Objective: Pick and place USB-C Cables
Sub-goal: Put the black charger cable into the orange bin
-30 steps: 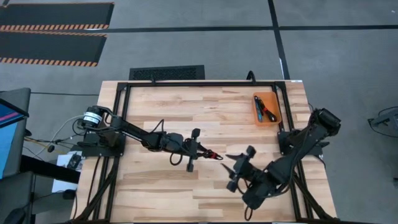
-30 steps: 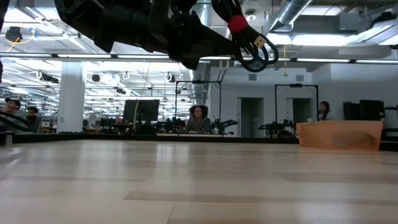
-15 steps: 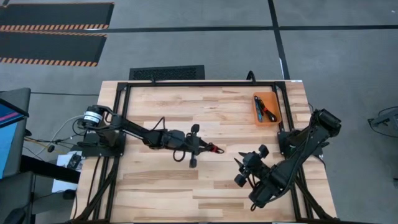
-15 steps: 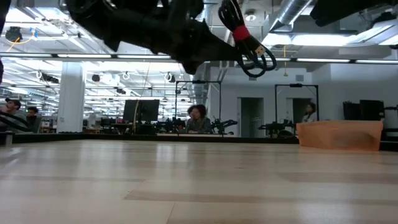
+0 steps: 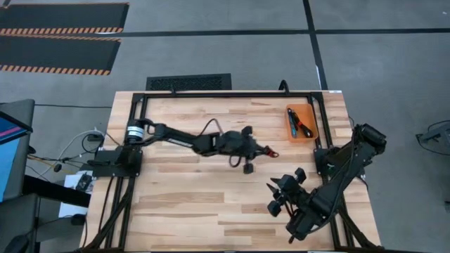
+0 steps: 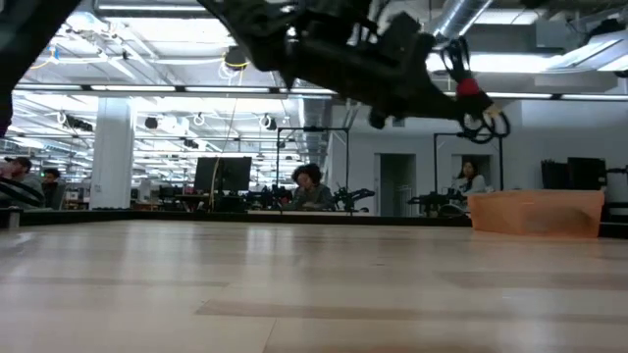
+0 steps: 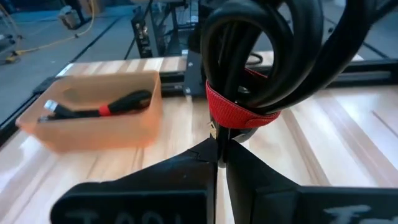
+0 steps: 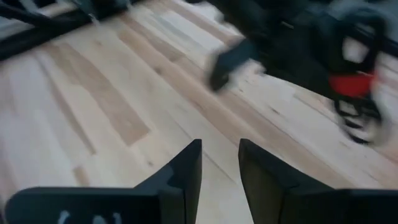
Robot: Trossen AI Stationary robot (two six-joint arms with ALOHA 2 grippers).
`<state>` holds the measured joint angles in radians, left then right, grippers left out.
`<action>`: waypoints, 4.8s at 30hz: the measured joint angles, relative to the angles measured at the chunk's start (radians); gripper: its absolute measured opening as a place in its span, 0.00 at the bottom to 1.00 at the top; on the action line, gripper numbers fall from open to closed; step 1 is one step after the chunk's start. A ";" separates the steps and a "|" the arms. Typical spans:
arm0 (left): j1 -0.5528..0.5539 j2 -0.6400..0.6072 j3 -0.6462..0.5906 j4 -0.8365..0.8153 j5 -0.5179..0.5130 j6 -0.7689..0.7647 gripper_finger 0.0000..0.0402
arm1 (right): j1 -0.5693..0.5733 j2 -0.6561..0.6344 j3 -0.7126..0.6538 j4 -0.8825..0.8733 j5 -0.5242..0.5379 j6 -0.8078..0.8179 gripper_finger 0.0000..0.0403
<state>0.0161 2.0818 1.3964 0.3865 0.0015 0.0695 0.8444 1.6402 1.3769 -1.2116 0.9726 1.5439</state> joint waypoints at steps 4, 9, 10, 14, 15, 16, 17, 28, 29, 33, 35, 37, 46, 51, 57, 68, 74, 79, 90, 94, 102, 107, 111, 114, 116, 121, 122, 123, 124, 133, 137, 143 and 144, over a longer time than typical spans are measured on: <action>0.028 0.094 0.149 -0.046 0.046 -0.003 0.00 | 0.063 0.000 0.005 0.015 0.067 0.033 0.31; 0.055 0.196 0.308 -0.068 0.048 0.014 0.00 | 0.147 0.000 0.005 0.018 0.154 0.110 0.29; 0.059 0.215 0.335 -0.068 0.048 0.017 0.00 | 0.161 0.000 0.005 0.019 0.166 0.120 0.29; 0.079 0.290 0.458 -0.052 0.048 0.035 0.00 | 0.194 0.000 0.005 0.025 0.213 0.151 0.29; 0.084 0.310 0.488 -0.049 0.048 0.046 0.00 | 0.196 0.000 0.005 0.031 0.220 0.153 0.29; 0.088 0.337 0.521 -0.026 0.047 0.053 0.00 | 0.196 0.000 0.004 0.042 0.226 0.152 0.29; 0.092 0.363 0.549 -0.005 0.046 0.054 0.00 | 0.196 0.000 0.002 0.054 0.229 0.152 0.29; 0.111 0.589 0.833 -0.013 0.028 -0.030 0.00 | 0.194 0.011 -0.019 0.148 0.234 0.122 0.29; 0.113 0.592 0.839 -0.015 0.002 -0.029 0.00 | 0.189 0.016 -0.019 0.157 0.234 0.110 0.29; 0.127 0.593 0.844 -0.012 -0.091 -0.047 0.04 | 0.179 0.016 -0.020 0.157 0.234 0.108 0.29; 0.139 0.593 0.844 -0.013 -0.092 -0.081 0.08 | 0.171 0.017 -0.020 0.155 0.233 0.107 0.29; 0.148 0.593 0.844 -0.024 -0.078 -0.115 0.13 | 0.167 0.016 -0.020 0.154 0.233 0.100 0.29; 0.163 0.593 0.844 -0.092 -0.023 -0.130 0.40 | 0.167 0.017 -0.020 0.140 0.233 0.094 0.29; 0.161 0.593 0.844 -0.103 -0.023 -0.129 0.51 | 0.167 0.017 -0.020 0.140 0.232 0.094 0.29; 0.143 0.593 0.843 -0.126 -0.007 -0.079 0.53 | 0.169 0.017 -0.020 0.143 0.230 0.097 0.29; 0.092 0.584 0.897 -0.321 -0.279 0.060 0.51 | 0.169 0.017 -0.020 0.151 0.229 0.097 0.29; 0.087 0.575 0.952 -0.582 -0.445 -0.074 0.51 | 0.169 0.016 -0.019 0.152 0.228 0.097 0.29; 0.109 0.600 0.951 -0.602 -0.370 -0.226 0.51 | 0.169 0.016 -0.019 0.159 0.227 0.098 0.29; 0.131 0.604 0.950 -0.630 -0.171 -0.200 0.51 | 0.167 0.016 -0.019 0.158 0.227 0.097 0.29; 0.135 0.604 0.921 -0.651 -0.160 -0.209 0.51 | 0.167 0.016 -0.019 0.159 0.227 0.097 0.29; 0.139 0.604 0.922 -0.716 -0.165 -0.160 0.51 | 0.167 0.016 -0.019 0.161 0.227 0.097 0.29; 0.138 0.603 0.939 -0.767 -0.227 -0.092 0.49 | 0.167 0.016 -0.019 0.161 0.224 0.097 0.29; 0.127 0.583 0.957 -0.803 -0.320 0.010 0.44 | 0.167 0.016 -0.019 0.160 0.221 0.097 0.29; 0.112 0.576 0.961 -0.831 -0.363 0.097 0.42 | 0.167 0.016 -0.019 0.159 0.213 0.097 0.29; 0.104 0.576 0.960 -0.855 -0.406 0.149 0.41 | 0.167 0.016 -0.019 0.159 0.208 0.097 0.29; 0.104 0.577 0.959 -0.909 -0.460 0.162 0.41 | 0.167 0.016 -0.019 0.162 0.206 0.097 0.29; 0.108 0.575 0.959 -0.919 -0.459 0.147 0.41 | 0.167 0.016 -0.019 0.163 0.206 0.097 0.29; 0.113 0.574 0.959 -0.927 -0.459 0.131 0.41 | 0.167 0.016 -0.019 0.163 0.206 0.097 0.29; 0.120 0.572 0.959 -0.923 -0.455 0.116 0.41 | 0.167 0.016 -0.019 0.163 0.206 0.097 0.29; 0.182 0.550 0.959 -0.953 -0.297 0.005 0.45 | 0.167 0.016 -0.019 0.166 0.205 0.097 0.29; 0.216 0.550 0.936 -0.962 -0.122 -0.054 0.53 | 0.167 0.016 -0.019 0.166 0.204 0.097 0.29; 0.244 0.554 0.934 -0.971 -0.107 -0.069 0.61 | 0.167 0.016 -0.019 0.166 0.204 0.097 0.29; 0.245 0.554 0.934 -0.975 -0.107 -0.067 0.61 | 0.167 0.016 -0.019 0.166 0.204 0.097 0.29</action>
<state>0.2611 2.6354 2.3306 -0.5883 -0.1055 0.0027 1.0119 1.6562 1.3579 -1.0454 1.1767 1.6413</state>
